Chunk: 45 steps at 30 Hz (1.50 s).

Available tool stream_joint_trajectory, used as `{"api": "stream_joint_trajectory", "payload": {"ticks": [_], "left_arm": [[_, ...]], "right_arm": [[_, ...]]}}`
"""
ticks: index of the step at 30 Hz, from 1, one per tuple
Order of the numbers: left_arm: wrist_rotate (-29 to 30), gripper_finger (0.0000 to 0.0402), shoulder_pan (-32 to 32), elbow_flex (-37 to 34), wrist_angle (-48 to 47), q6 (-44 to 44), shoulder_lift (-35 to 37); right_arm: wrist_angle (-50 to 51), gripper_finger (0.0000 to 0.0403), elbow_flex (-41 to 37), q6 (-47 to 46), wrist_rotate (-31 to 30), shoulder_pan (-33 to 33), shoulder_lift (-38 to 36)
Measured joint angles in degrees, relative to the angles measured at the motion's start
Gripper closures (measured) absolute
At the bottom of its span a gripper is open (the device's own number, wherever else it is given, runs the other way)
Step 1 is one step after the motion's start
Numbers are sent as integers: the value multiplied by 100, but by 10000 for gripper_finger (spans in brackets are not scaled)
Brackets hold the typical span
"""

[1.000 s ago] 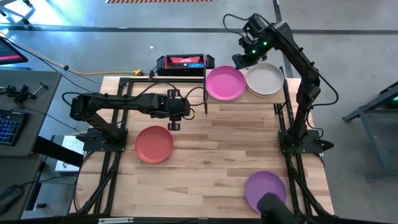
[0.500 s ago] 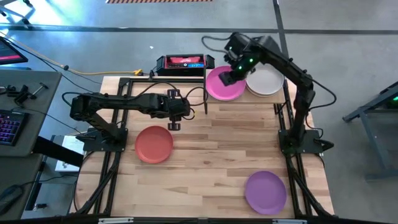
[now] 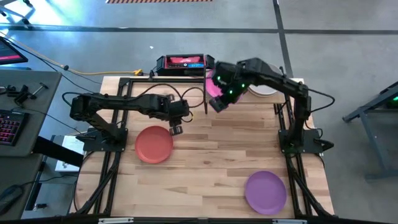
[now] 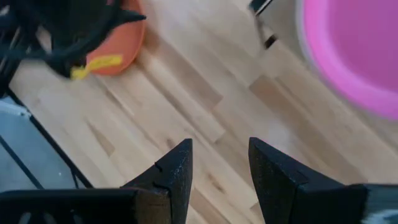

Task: Place and stack plates onto a shelf
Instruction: Stack the orange plate on top of the pink plate on the shelf

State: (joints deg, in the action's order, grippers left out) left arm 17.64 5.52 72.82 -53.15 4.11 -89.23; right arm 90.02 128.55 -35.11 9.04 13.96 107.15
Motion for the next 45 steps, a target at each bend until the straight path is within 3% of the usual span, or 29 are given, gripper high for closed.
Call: {"api": "stream_joint_trajectory", "payload": {"ticks": [4, 8, 24, 35, 45], "left_arm": [[-502, 259, -102, 0, -679, 650, 0], [-632, 259, -372, 0, -1082, 1329, 0], [-1050, 259, -1898, -1184, -985, 3915, 0], [-1138, 259, -2742, -1217, -250, 4717, 0], [-1054, 259, -3003, -1216, 105, 4976, 0]], "right_arm": [[0, 269, 0, -263, -123, -432, 0], [0, 269, 0, -567, -341, -810, 0], [-33, 269, -3, -1180, -661, -1617, 0], [-48, 269, -4, -1290, -899, -1638, 0], [-100, 269, -4, -1290, -897, -1638, 2]]}}
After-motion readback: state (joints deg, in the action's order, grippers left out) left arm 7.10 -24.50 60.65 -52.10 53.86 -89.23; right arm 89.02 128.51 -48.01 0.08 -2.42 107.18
